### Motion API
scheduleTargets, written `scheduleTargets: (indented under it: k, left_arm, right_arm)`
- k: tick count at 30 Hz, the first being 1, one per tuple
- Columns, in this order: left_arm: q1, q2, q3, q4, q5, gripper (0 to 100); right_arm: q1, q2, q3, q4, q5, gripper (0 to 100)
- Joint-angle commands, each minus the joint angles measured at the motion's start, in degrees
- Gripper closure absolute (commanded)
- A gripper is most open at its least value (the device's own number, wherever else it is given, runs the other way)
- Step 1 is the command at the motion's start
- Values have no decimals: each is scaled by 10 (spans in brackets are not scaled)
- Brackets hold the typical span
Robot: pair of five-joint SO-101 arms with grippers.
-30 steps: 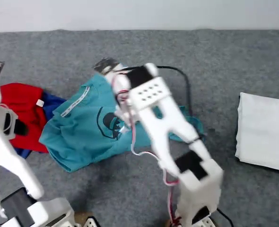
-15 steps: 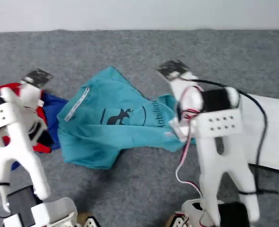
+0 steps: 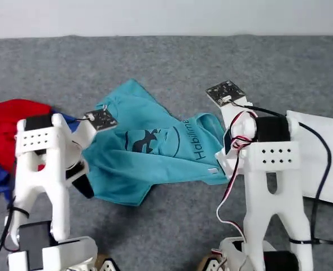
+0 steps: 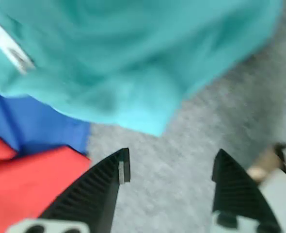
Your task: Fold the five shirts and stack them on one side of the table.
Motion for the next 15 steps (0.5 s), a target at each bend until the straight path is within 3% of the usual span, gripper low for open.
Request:
scheduleTargets:
  k: [1,8,15]
  left_arm:
    - [11,-1,15,-96,47,713]
    - [30,96,17,-236,97,749]
    - [30,265,-188,-245,184,783]
  right_arm:
    - [7,-23,-4,19,4,989]
    - [52,-22,-3,-29,6,989]
    - [74,-22,-5,-37,7,989]
